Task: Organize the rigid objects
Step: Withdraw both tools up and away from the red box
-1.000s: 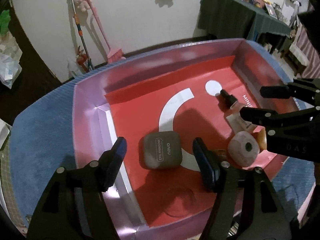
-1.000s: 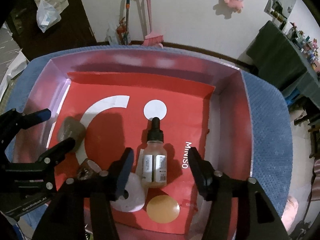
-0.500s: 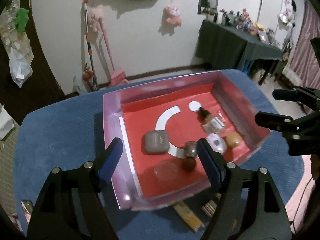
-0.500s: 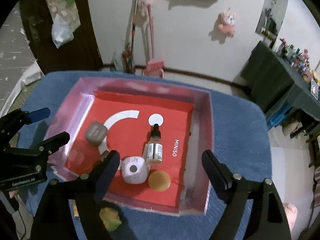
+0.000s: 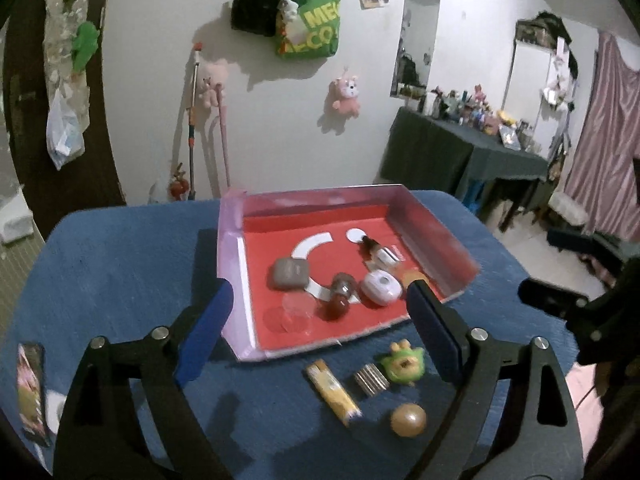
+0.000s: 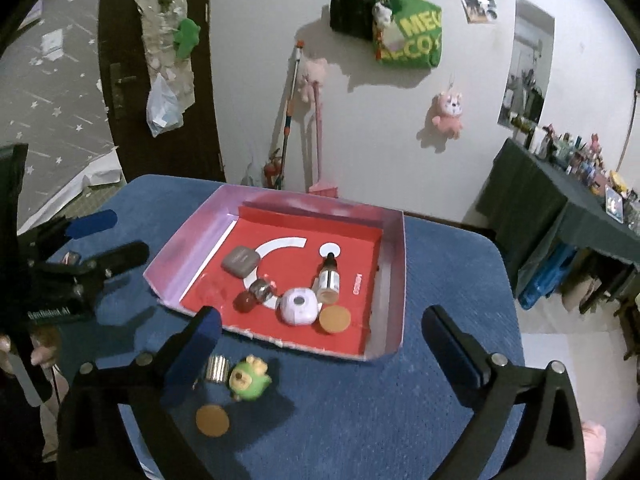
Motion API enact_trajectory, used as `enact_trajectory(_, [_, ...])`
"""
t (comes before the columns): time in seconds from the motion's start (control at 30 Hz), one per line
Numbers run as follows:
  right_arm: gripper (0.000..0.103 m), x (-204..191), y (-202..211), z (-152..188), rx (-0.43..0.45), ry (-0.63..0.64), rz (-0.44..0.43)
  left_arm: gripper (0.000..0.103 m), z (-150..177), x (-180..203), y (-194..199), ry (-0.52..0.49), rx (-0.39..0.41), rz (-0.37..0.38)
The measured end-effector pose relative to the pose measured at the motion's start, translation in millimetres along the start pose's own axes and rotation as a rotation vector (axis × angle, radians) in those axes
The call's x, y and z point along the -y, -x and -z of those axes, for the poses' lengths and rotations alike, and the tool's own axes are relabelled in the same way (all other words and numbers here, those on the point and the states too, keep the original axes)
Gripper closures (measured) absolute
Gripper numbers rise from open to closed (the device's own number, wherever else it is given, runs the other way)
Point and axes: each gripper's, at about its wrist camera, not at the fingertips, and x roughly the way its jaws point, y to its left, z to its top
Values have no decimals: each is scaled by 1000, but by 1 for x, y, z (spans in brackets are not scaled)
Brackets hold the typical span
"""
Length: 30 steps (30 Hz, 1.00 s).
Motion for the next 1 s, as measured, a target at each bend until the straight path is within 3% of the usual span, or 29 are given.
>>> enact_trajectory(0.23, [0, -11, 18, 55, 82, -40, -16, 10, 43, -1, 19, 38, 49, -37])
enact_trajectory(0.5, [0, -26, 22, 103, 144, -75, -25, 9, 86, 0, 20, 46, 32, -72])
enact_trajectory(0.7, [0, -32, 4, 131, 138, -113, -61, 9, 115, 0, 9, 48, -6, -93])
enact_trajectory(1.0, [0, -40, -32, 159, 103, -136, -46, 9, 135, 3, -8, 56, -47, -80])
